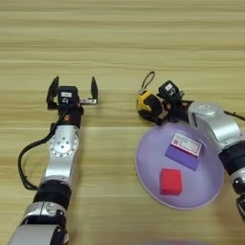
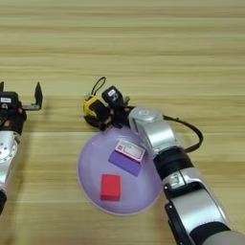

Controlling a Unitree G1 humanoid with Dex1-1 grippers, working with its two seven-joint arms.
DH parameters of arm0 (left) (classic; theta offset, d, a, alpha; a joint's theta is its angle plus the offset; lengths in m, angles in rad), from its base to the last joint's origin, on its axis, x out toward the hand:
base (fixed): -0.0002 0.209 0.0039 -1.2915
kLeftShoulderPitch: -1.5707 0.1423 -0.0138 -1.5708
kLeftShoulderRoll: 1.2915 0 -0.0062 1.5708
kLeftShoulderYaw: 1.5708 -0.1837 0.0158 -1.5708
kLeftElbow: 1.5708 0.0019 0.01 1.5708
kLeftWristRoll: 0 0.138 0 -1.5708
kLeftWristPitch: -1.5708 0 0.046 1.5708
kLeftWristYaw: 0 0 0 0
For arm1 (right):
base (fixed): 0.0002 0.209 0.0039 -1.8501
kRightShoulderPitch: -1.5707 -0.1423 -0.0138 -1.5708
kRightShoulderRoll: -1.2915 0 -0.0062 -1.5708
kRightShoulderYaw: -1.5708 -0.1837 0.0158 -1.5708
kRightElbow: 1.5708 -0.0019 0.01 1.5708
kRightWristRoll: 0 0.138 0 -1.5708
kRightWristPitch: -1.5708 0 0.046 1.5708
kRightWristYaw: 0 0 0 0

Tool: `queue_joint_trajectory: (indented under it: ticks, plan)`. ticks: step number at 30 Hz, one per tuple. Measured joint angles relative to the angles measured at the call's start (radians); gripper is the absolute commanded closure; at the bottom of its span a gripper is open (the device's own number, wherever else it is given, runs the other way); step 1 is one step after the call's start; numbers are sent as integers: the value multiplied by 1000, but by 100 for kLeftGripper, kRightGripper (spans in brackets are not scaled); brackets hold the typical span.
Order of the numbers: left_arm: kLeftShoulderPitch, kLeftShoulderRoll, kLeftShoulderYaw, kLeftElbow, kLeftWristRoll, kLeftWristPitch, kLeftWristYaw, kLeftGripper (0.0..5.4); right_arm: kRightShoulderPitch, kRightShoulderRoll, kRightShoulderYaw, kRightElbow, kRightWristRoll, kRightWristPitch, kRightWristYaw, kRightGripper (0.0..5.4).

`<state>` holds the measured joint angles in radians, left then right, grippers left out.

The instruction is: Move the objects on the table

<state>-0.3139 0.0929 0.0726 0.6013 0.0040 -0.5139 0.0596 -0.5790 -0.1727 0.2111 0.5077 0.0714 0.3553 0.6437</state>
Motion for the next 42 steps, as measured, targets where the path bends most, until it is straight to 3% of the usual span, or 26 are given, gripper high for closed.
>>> queue_joint_trajectory:
  ticks: [16, 33, 42]
  plan:
    - [0, -1, -1, 0, 10, 0, 2, 0, 0, 16, 3, 2, -9, -15, 23, 279]
    - [-1, -1, 0, 1, 17, -1, 1, 0, 4, 17, 2, -7, -8, -15, 23, 279]
    - [-7, -1, 0, 11, 18, -3, 1, 0, 19, 10, -27, -112, 7, -10, 32, 279]
